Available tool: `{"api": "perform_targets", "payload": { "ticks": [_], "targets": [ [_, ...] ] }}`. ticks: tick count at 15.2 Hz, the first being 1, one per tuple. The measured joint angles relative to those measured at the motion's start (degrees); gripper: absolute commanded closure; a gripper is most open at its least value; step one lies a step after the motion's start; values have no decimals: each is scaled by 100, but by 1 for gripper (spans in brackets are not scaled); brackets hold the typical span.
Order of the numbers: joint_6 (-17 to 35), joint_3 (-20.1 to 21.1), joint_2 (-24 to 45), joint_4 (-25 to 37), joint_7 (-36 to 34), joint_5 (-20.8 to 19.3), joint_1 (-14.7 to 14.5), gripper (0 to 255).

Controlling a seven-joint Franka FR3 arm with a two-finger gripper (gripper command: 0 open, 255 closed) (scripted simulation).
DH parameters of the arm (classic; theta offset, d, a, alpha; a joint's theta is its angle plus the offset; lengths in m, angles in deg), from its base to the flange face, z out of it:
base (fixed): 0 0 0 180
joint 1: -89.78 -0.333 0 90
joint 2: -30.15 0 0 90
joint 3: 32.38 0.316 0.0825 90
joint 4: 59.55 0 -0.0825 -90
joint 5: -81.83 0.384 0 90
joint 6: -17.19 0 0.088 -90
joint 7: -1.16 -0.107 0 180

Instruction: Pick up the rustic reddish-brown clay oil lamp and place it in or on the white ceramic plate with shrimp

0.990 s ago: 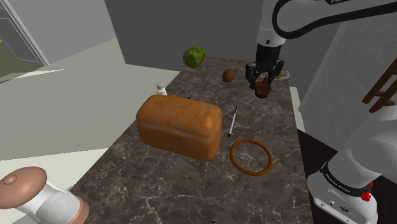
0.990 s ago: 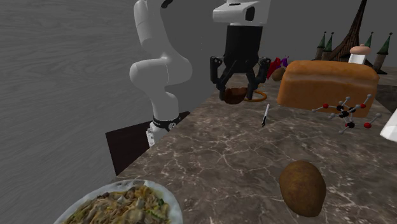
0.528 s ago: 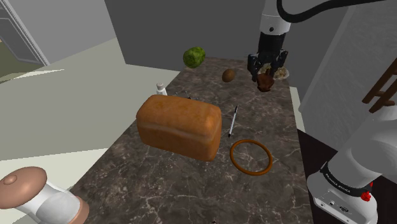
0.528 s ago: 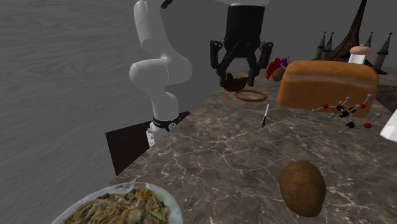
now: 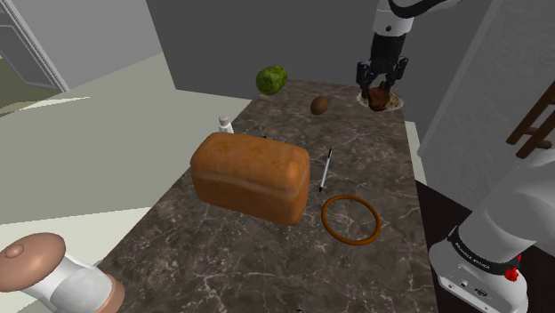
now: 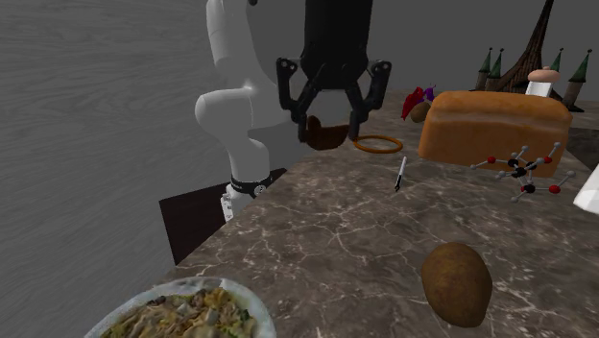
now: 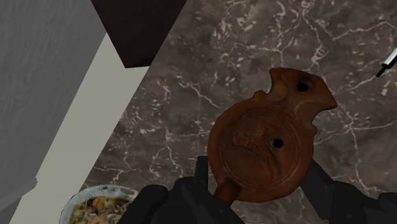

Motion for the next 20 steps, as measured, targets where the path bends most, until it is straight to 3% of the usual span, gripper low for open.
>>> {"api": "perform_targets", "payload": {
  "ticks": [11,20],
  "targets": [
    [139,-948,1314,1229,1359,-238,493,255],
    [-32,-1533,2805,2902,2444,20,907,255]
  ]
}}
